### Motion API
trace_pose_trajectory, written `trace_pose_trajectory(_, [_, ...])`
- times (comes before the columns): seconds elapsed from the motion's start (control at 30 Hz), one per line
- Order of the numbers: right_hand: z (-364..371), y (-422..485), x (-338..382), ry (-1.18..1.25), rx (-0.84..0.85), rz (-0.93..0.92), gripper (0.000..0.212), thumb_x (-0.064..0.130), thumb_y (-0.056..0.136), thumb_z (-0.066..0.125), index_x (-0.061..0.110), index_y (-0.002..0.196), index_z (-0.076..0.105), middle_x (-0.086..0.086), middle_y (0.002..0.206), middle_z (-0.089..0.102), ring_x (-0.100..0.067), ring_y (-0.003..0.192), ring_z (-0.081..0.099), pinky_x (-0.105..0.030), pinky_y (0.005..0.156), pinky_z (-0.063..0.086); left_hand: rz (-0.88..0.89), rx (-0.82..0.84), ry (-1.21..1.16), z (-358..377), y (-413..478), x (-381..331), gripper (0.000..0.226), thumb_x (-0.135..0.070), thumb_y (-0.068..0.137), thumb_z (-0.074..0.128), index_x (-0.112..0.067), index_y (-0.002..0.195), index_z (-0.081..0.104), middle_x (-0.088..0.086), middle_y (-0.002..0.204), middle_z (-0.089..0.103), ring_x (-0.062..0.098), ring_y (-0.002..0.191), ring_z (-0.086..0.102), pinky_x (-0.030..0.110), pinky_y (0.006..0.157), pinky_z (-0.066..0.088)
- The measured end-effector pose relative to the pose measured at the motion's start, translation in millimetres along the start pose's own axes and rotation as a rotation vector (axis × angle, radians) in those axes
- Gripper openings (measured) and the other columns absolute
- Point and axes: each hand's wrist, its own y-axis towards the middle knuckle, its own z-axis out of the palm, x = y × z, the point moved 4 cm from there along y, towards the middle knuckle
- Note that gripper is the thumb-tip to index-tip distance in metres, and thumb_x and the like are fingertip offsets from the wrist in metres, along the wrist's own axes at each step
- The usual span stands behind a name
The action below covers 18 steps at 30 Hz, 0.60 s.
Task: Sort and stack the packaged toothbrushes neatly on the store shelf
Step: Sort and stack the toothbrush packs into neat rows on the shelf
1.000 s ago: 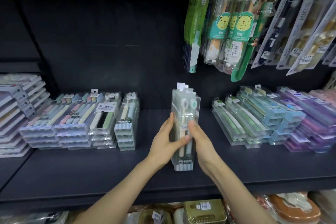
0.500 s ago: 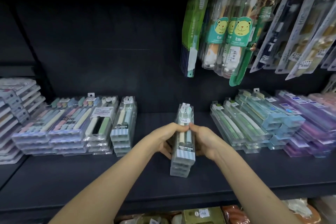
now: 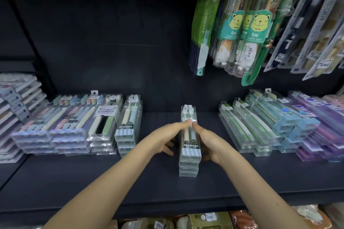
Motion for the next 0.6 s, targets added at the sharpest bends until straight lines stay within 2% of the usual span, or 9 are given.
trace_pose_trajectory(0.07, [0,0,-4,0.018,0.008,-0.026,0.052,0.062,0.093,0.04,0.022,0.118,0.062,-0.006,0.112,0.068,-0.025,0.105,0.063,-0.049,0.1,0.045,0.101,-0.076,0.055,-9,-19,-5,0.071,-0.067,0.084,0.051,-0.02,0.138,0.047,0.009,0.141,0.046,0.029,0.126,0.047,0.04,0.087,0.052])
trace_pose_trajectory(0.1, [0,0,-5,0.044,0.017,-0.031,0.048,0.058,0.095,0.042,0.02,0.116,0.063,-0.005,0.107,0.07,-0.024,0.101,0.064,-0.048,0.097,0.047,0.192,-0.136,0.092,-16,-29,-8,0.061,-0.064,0.086,0.049,-0.022,0.13,0.053,0.004,0.134,0.052,0.023,0.122,0.051,0.038,0.089,0.052])
trace_pose_trajectory(0.17, [0,2,-8,0.096,0.02,-0.029,0.04,0.049,0.097,0.045,0.016,0.108,0.066,-0.004,0.09,0.073,-0.022,0.088,0.068,-0.041,0.082,0.054,0.427,-0.29,0.155,-32,-52,-12,0.03,-0.055,0.089,0.05,-0.032,0.102,0.063,-0.01,0.107,0.064,0.013,0.107,0.059,0.034,0.092,0.051])
trace_pose_trajectory(0.2, [1,3,-9,0.108,0.014,-0.028,0.037,0.046,0.098,0.046,0.015,0.104,0.066,-0.003,0.083,0.073,-0.021,0.082,0.068,-0.037,0.073,0.055,0.526,-0.375,0.194,-42,-65,-13,0.018,-0.049,0.091,0.052,-0.035,0.092,0.062,-0.017,0.095,0.064,0.008,0.099,0.061,0.026,0.091,0.05])
trace_pose_trajectory(0.27, [4,6,-7,0.118,0.008,-0.036,0.034,0.043,0.098,0.048,0.014,0.099,0.067,-0.001,0.074,0.073,-0.02,0.075,0.069,-0.033,0.062,0.053,0.676,-0.55,0.279,-66,-85,-13,0.009,-0.036,0.092,0.056,-0.036,0.086,0.063,-0.023,0.086,0.063,-0.005,0.085,0.06,0.007,0.078,0.043])
trace_pose_trajectory(0.33, [11,10,-3,0.13,0.015,-0.042,0.033,0.042,0.098,0.048,0.014,0.095,0.067,-0.001,0.071,0.072,-0.019,0.07,0.069,-0.031,0.058,0.052,0.745,-0.707,0.368,-91,-98,-8,0.011,-0.024,0.093,0.058,-0.026,0.09,0.068,-0.016,0.091,0.066,-0.003,0.084,0.059,0.01,0.076,0.041])
trace_pose_trajectory(0.43, [25,16,5,0.151,0.037,-0.041,0.031,0.04,0.098,0.049,0.014,0.093,0.066,-0.001,0.07,0.072,-0.019,0.068,0.068,-0.032,0.06,0.054,0.737,-0.836,0.562,-126,-104,1,0.021,-0.02,0.094,0.057,-0.011,0.107,0.07,0.002,0.11,0.067,0.021,0.105,0.059,0.026,0.088,0.039])
trace_pose_trajectory(0.53, [43,22,16,0.162,0.06,-0.037,0.03,0.04,0.097,0.05,0.014,0.093,0.066,-0.003,0.074,0.072,-0.022,0.075,0.067,-0.037,0.071,0.055,0.732,-0.768,0.729,-143,-101,7,0.042,-0.035,0.089,0.046,-0.009,0.112,0.07,0.006,0.119,0.065,0.027,0.116,0.056,0.028,0.096,0.032])
trace_pose_trajectory(0.6, [55,26,24,0.161,0.07,-0.032,0.03,0.04,0.097,0.051,0.014,0.092,0.065,-0.004,0.077,0.071,-0.023,0.076,0.066,-0.038,0.073,0.054,0.719,-0.696,0.855,-148,-92,13,0.05,-0.044,0.088,0.038,-0.017,0.117,0.069,0.002,0.129,0.06,0.023,0.126,0.05,0.032,0.105,0.026])
